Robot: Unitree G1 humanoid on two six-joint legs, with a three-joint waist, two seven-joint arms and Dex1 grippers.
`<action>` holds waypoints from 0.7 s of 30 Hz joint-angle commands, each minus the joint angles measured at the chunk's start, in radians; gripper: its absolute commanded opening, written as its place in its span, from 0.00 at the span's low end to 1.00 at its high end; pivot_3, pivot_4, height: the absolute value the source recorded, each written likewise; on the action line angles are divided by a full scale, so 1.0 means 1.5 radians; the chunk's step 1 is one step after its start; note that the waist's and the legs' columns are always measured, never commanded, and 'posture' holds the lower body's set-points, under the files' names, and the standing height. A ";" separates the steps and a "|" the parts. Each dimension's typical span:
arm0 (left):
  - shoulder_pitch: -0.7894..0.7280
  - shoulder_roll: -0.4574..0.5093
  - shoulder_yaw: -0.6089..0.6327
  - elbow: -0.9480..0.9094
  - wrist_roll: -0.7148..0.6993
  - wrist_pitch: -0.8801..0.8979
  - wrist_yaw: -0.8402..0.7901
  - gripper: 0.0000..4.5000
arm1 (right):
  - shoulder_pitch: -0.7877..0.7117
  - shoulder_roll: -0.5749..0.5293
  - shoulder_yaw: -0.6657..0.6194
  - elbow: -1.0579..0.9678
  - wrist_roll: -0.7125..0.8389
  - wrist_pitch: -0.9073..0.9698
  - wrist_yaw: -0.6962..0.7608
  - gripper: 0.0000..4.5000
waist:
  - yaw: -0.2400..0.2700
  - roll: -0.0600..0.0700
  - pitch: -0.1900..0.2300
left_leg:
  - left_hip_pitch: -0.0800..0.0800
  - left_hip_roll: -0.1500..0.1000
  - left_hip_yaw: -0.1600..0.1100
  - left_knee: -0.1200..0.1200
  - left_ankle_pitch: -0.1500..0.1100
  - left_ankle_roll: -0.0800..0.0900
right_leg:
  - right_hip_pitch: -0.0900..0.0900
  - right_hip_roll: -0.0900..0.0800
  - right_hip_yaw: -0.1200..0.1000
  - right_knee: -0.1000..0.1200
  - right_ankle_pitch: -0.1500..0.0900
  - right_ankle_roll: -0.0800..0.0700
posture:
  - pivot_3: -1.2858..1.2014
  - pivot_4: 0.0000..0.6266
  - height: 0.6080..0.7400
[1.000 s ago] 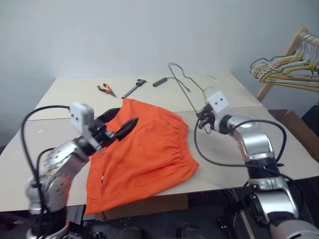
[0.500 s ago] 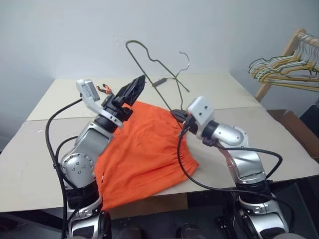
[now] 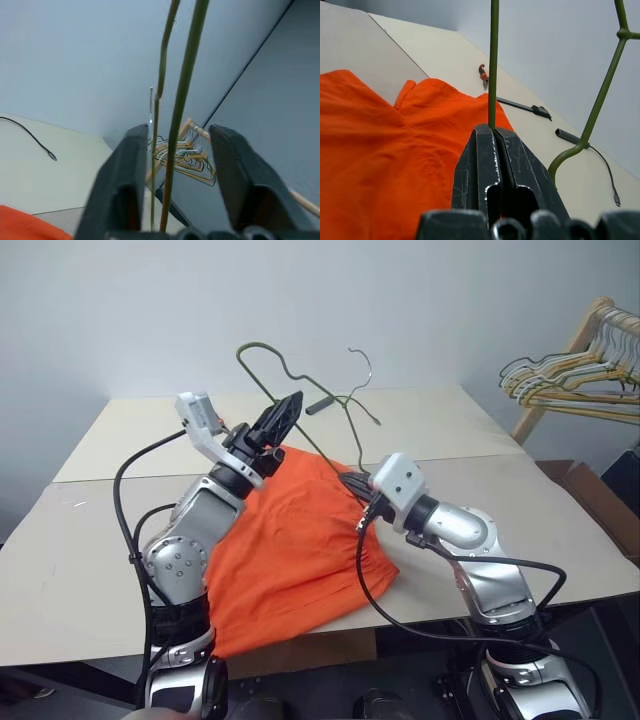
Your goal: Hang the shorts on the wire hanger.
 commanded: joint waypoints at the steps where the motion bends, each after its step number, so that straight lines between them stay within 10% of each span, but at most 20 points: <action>1: -0.024 -0.004 -0.005 -0.004 0.008 -0.015 0.002 0.18 | -0.012 0.001 -0.002 -0.018 -0.015 -0.033 -0.019 0.00 | 0.000 0.000 0.000 | 0.000 0.000 0.000 0.000 0.000 0.000 | 0.000 0.000 0.000 0.000 0.000 0.000 | 0.55 0.00 1.00; 3: -0.023 -0.006 -0.007 -0.002 0.013 -0.018 0.004 0.03 | -0.012 0.001 0.001 -0.015 -0.022 -0.042 -0.023 0.00 | 0.000 0.000 0.000 | 0.000 0.000 0.000 0.000 0.000 0.000 | 0.000 0.000 0.000 0.000 0.000 0.000 | 0.55 0.00 1.00; 8: -0.015 -0.001 -0.016 -0.006 0.038 -0.029 -0.008 0.01 | -0.009 -0.005 0.016 -0.014 -0.044 -0.063 -0.021 0.00 | 0.000 0.000 0.000 | 0.000 0.000 0.000 0.000 0.000 0.000 | 0.000 0.000 0.000 0.000 0.000 0.000 | 0.55 0.00 1.00; 15: -0.011 0.011 -0.025 0.005 0.090 -0.064 -0.049 0.00 | -0.004 -0.019 0.022 -0.018 -0.050 -0.110 -0.004 0.46 | 0.000 0.000 0.000 | 0.000 0.000 0.000 0.000 0.000 0.000 | 0.000 0.000 0.000 0.000 0.000 0.000 | 0.54 0.00 1.00; 21: -0.012 0.068 0.007 0.017 0.069 -0.068 -0.145 0.00 | -0.031 -0.042 -0.080 -0.046 0.155 0.085 0.090 0.93 | -0.001 0.000 0.000 | 0.000 0.000 0.000 0.000 0.000 0.000 | 0.000 0.000 0.000 0.000 0.000 0.000 | 0.54 0.00 1.00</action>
